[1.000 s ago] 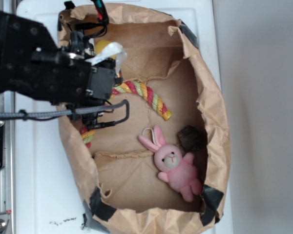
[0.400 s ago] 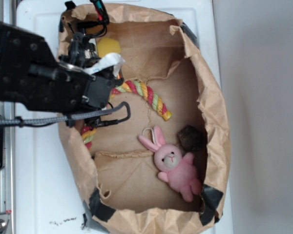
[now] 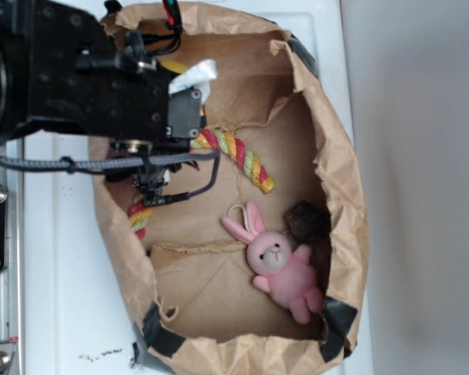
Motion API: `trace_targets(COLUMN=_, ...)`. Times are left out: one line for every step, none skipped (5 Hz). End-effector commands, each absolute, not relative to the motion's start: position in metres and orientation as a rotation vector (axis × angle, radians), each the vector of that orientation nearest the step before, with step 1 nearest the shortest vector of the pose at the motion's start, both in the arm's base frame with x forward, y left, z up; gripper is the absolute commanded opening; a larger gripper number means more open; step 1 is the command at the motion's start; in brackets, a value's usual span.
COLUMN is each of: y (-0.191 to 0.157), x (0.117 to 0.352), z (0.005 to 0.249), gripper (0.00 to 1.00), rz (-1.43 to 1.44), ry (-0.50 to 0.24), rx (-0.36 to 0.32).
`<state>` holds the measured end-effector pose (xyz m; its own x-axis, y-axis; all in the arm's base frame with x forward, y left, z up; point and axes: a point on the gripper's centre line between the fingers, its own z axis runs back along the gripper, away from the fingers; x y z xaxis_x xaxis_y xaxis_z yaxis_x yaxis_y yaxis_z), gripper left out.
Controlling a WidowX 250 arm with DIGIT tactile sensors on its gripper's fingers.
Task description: Grab the green sponge.
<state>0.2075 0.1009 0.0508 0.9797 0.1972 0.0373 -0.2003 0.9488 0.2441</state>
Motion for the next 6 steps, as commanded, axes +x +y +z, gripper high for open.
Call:
trace_targets(y=0.117, x=0.213, z=0.098, gripper=1.00, rz=0.228, ry=-0.105, rx=0.215)
trace_targets(y=0.123, x=0.208, z=0.102, gripper=1.00, rz=0.224, ry=-0.128, rx=0.244)
trace_targets(y=0.135, x=0.205, z=0.097, gripper=1.00, rz=0.242, ry=-0.155, rx=0.284)
trace_targets(y=0.141, x=0.211, z=0.091, gripper=1.00, rz=0.257, ry=-0.165, rx=0.325)
trace_targets(y=0.149, x=0.214, z=0.087, gripper=1.00, rz=0.271, ry=-0.177, rx=0.357)
trace_targets(y=0.150, x=0.214, z=0.086, gripper=1.00, rz=0.272, ry=-0.181, rx=0.364)
